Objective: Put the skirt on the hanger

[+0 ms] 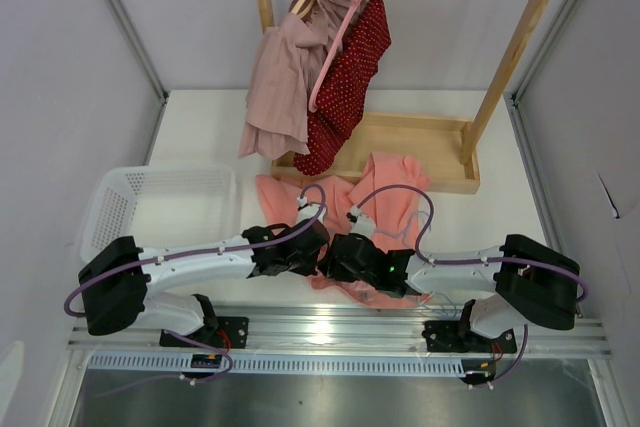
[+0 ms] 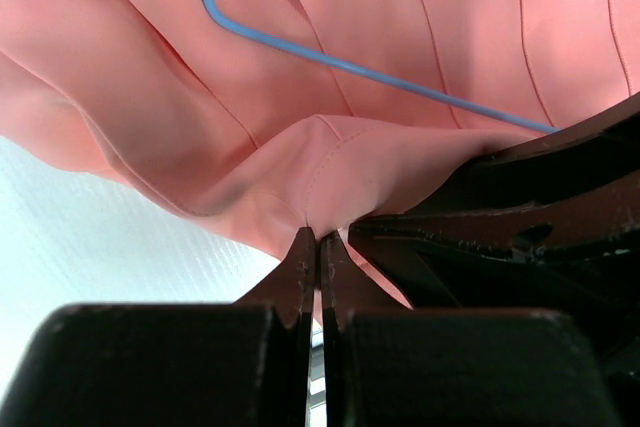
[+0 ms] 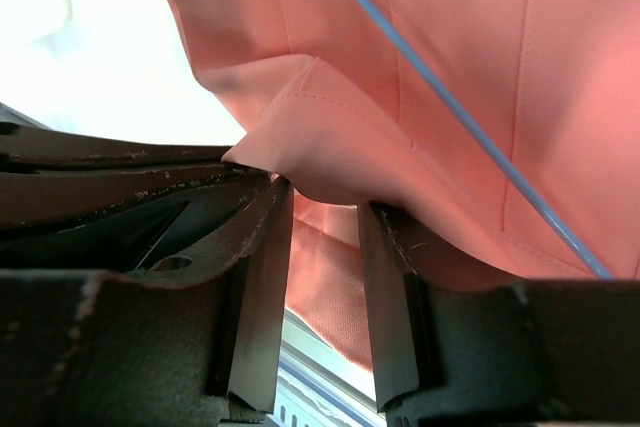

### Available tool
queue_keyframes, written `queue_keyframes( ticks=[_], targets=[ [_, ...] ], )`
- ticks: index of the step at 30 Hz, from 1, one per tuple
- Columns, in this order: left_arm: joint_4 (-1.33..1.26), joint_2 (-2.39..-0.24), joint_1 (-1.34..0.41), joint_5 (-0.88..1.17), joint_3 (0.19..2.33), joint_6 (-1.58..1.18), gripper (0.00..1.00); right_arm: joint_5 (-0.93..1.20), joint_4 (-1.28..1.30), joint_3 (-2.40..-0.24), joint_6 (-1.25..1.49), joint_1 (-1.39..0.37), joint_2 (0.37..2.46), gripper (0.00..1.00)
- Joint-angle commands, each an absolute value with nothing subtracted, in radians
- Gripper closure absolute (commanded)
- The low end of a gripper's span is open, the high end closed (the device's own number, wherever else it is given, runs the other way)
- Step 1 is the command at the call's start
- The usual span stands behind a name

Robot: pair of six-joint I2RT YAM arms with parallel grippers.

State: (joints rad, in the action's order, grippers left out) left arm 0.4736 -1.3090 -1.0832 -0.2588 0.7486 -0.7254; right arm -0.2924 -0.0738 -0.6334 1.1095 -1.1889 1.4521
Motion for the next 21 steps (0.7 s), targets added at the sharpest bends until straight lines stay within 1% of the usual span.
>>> queue_keyframes(
  ticks=[1,5,15,18,21],
  targets=[
    [0.465,-1.305,-1.069,-0.273,0.781,-0.712,1.0,-0.374,-0.11,-0.646,1.131,-1.187,1.45,0.64],
    [0.468,-1.304,-1.071,-0.268,0.773,-0.709,1.0,-0.396,-0.101,-0.66,1.127,-1.187,1.457,0.67],
    [0.463,-1.296,-1.071,-0.262,0.765,-0.707,1.0,-0.44,-0.078,-0.681,1.152,-1.201,1.483,0.68],
    [0.465,-1.298,-1.071,-0.262,0.767,-0.706,1.0,-0.457,-0.08,-0.681,1.16,-1.206,1.48,0.73],
    [0.462,-1.295,-1.071,-0.261,0.762,-0.704,1.0,-0.462,-0.075,-0.692,1.157,-1.209,1.482,0.82]
  ],
)
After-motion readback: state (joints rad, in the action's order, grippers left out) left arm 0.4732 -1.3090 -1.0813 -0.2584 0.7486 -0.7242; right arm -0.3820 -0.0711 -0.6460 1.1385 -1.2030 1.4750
